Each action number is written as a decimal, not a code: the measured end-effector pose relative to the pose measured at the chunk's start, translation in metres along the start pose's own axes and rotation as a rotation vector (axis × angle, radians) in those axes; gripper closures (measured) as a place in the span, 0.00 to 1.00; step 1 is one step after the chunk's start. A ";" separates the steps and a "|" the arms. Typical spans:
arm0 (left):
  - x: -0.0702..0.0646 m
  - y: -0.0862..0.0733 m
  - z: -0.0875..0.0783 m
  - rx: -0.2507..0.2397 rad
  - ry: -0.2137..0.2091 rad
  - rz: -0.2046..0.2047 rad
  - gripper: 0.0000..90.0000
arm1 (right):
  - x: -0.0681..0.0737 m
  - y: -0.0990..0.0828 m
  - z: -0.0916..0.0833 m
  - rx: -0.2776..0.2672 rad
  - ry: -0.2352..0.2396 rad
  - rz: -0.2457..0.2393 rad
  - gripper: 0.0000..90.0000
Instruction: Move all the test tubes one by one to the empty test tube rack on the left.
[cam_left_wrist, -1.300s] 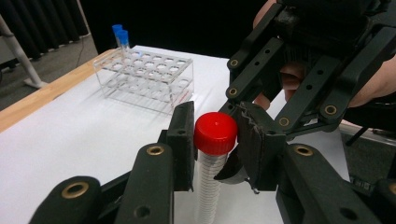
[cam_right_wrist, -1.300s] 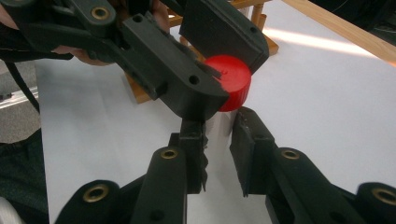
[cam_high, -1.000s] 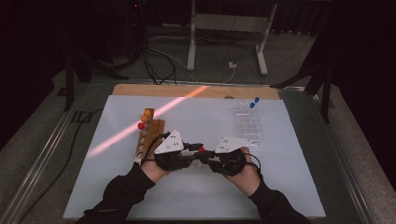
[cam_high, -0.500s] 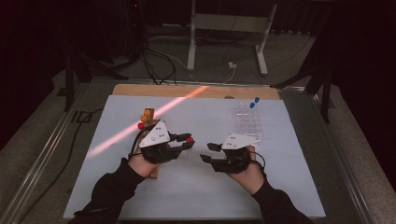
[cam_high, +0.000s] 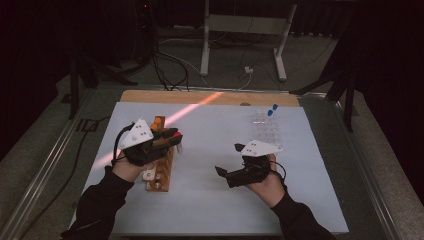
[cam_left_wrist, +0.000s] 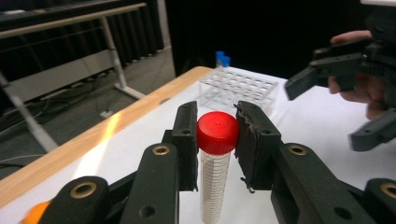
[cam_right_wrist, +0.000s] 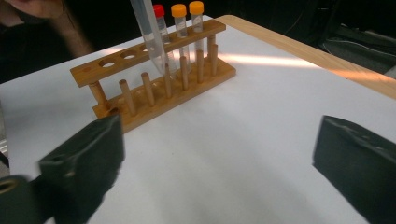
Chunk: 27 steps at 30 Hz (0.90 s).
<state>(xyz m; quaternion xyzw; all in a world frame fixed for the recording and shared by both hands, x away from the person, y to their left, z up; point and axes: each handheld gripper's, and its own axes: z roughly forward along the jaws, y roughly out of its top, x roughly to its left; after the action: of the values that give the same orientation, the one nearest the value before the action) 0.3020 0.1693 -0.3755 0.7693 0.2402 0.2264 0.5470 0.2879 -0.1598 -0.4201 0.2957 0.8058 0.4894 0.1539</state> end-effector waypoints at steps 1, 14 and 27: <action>0.002 0.000 -0.003 -0.005 0.010 -0.006 0.80 | 0.000 0.000 0.000 0.002 0.000 0.001 0.00; 0.023 -0.007 -0.030 -0.017 0.125 -0.032 0.80 | -0.003 0.001 -0.004 -0.019 0.019 0.011 0.00; 0.038 -0.026 -0.038 0.015 0.176 -0.075 0.80 | -0.003 0.000 -0.003 -0.007 0.021 0.001 0.00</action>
<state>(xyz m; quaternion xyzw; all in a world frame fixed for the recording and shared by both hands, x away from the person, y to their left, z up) 0.3051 0.2279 -0.3861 0.7408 0.3177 0.2709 0.5262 0.2886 -0.1632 -0.4189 0.2902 0.8054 0.4956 0.1463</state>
